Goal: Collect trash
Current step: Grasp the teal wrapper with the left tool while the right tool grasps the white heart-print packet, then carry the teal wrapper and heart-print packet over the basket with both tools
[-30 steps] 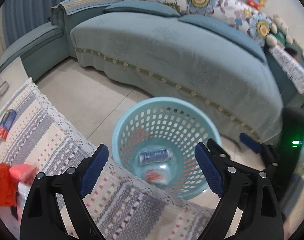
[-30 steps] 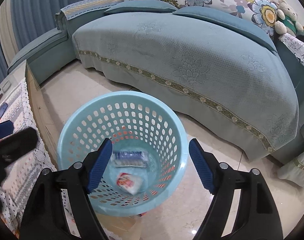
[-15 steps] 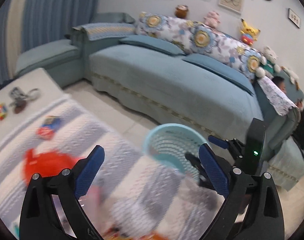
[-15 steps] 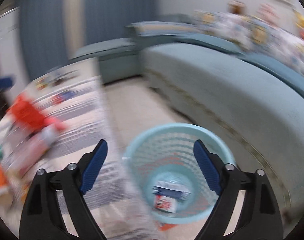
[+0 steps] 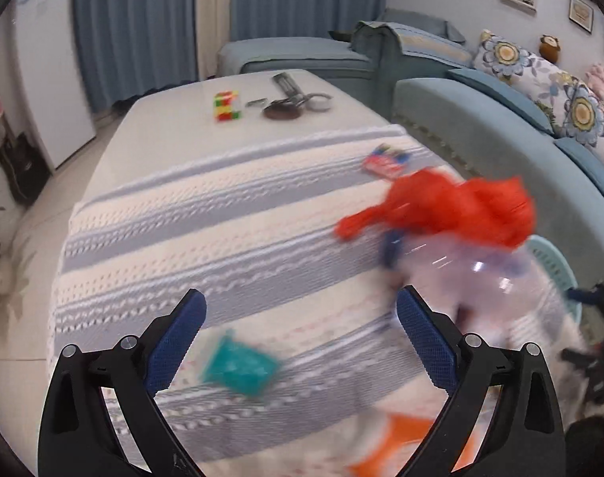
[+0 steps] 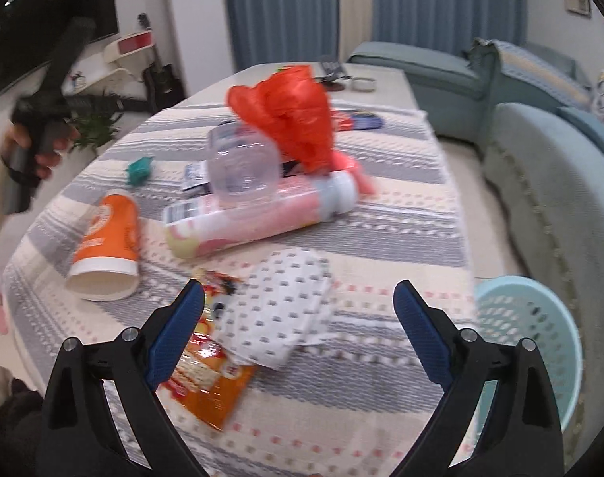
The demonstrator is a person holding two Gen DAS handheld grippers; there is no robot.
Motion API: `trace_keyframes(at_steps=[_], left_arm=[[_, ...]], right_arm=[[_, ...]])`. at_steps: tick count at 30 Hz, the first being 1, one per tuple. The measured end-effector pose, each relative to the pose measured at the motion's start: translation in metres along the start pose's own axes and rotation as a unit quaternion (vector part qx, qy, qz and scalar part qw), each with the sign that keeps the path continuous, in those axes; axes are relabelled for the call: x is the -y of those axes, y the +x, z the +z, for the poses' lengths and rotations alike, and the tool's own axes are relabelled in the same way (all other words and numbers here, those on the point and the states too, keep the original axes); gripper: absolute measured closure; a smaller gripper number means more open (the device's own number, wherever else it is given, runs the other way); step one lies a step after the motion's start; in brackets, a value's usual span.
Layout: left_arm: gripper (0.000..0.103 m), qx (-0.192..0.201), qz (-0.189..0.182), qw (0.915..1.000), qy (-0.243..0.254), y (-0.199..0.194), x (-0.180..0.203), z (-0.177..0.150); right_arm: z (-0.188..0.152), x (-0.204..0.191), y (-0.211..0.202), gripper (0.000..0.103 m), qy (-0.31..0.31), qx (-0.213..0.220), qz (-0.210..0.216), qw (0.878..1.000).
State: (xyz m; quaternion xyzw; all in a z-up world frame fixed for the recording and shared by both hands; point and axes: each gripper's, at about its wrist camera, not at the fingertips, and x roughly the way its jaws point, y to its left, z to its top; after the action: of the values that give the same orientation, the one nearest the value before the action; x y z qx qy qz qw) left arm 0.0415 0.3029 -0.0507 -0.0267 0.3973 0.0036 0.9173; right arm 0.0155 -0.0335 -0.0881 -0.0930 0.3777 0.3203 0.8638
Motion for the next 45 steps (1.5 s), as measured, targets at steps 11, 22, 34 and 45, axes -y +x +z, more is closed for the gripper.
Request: trace_keyframes(at_steps=[11,22,34,45], left_arm=[[0.026,-0.061,0.000,0.9980,-0.016,0.057,-0.041,-0.049],[0.081,-0.005,0.027,0.9940,-0.106,0.046,-0.072,-0.054],[0.085,0.109,-0.001,0.9860,-0.126,-0.018,-0.040,-0.019],[0.085,0.175,-0.057,0.9826,-0.019,-0.057,0.103,0.054]], right_arm=[[0.001,0.007,0.045,0.011,0.074,-0.094,0.041,0.992],[0.002,-0.028,0.070,0.057,0.002,-0.102,-0.034,0.994],[0.013,0.027,0.010,0.092,0.146,0.036,0.056,0.987],[-0.001,0.088,-0.040,0.092,0.266,0.118,-0.032,0.956]])
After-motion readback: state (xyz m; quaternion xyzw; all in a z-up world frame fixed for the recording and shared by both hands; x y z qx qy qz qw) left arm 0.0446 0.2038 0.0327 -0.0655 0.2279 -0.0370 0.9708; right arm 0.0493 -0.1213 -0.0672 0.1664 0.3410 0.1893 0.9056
